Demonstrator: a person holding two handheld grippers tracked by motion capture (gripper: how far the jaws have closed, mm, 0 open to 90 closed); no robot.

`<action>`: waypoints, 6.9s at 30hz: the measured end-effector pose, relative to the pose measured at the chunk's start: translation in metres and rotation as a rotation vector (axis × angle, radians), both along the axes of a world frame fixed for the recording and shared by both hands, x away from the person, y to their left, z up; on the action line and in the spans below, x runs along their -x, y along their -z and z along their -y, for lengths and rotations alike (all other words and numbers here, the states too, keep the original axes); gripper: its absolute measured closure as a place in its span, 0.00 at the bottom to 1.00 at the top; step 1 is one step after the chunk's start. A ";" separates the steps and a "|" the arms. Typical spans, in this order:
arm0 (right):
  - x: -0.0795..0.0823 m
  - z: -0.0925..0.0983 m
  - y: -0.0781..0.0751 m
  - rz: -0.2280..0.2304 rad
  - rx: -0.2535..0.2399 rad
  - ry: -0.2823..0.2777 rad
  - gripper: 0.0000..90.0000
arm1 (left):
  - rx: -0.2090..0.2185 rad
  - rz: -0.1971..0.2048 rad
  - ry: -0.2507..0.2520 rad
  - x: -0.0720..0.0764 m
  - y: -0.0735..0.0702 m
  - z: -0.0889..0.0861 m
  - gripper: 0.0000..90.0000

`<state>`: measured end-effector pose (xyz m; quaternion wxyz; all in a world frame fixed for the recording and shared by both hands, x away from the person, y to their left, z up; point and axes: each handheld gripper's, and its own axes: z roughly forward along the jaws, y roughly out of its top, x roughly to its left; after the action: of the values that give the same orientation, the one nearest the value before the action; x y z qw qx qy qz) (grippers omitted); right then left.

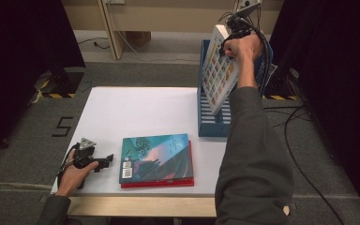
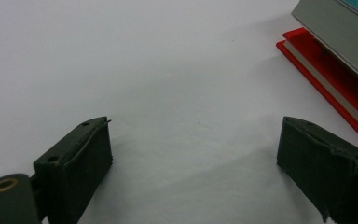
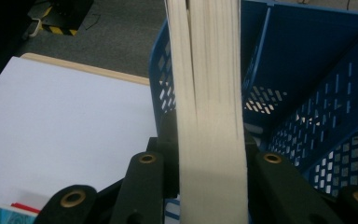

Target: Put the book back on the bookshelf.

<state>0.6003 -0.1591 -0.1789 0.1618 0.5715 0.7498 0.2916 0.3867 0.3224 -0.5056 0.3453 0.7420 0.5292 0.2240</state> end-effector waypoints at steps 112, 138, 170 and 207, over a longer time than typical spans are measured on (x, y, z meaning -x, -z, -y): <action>0.052 0.009 0.091 0.143 -0.254 -0.173 0.44 | 0.000 -0.002 0.002 0.000 0.000 0.000 0.10; 0.108 0.037 0.138 0.111 -0.242 -0.276 0.40 | 0.004 -0.002 0.001 0.000 0.000 0.000 0.09; 0.165 0.032 0.215 0.079 -0.314 -0.348 0.32 | 0.007 0.000 0.004 0.000 0.001 0.000 0.09; 0.185 0.008 0.276 -0.036 -0.312 -0.396 0.30 | 0.039 0.005 -0.018 0.002 -0.001 -0.004 0.16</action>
<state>0.4158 -0.1667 -0.4546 -0.0022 0.4366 0.7959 0.4194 0.3845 0.3266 -0.5042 0.3590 0.7297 0.5393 0.2185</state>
